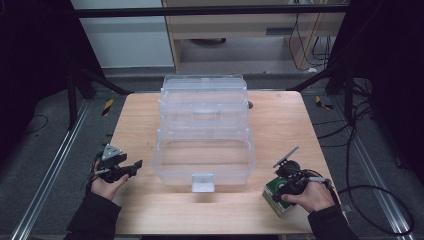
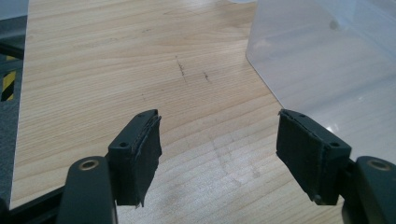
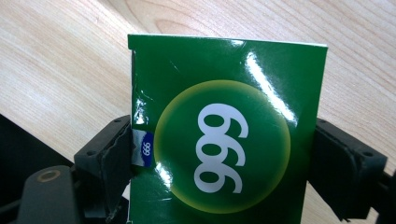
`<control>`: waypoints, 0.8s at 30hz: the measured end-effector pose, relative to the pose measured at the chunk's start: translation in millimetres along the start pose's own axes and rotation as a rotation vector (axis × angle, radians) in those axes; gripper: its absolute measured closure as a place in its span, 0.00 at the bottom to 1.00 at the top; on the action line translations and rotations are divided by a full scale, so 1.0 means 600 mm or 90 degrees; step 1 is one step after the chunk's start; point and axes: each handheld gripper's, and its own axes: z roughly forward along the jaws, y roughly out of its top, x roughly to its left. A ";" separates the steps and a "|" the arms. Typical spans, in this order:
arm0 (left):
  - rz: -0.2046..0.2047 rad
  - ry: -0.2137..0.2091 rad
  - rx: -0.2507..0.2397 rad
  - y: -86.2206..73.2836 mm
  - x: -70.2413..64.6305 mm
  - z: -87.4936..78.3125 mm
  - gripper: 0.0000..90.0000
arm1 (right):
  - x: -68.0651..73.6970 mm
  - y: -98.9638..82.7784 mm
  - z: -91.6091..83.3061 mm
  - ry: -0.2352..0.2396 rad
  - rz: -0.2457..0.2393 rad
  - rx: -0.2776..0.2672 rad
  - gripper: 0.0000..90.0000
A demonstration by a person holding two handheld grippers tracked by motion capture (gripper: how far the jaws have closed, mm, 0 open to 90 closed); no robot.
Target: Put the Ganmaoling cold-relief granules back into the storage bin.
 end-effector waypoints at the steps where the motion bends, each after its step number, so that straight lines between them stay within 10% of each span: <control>1: 0.000 0.000 -0.001 0.000 0.000 0.000 0.33 | 0.000 0.000 0.000 0.000 -0.005 0.001 0.19; 24: -0.001 0.000 0.002 -0.001 0.000 0.001 0.33 | -0.013 -0.001 -0.036 -0.010 -0.021 -0.062 0.19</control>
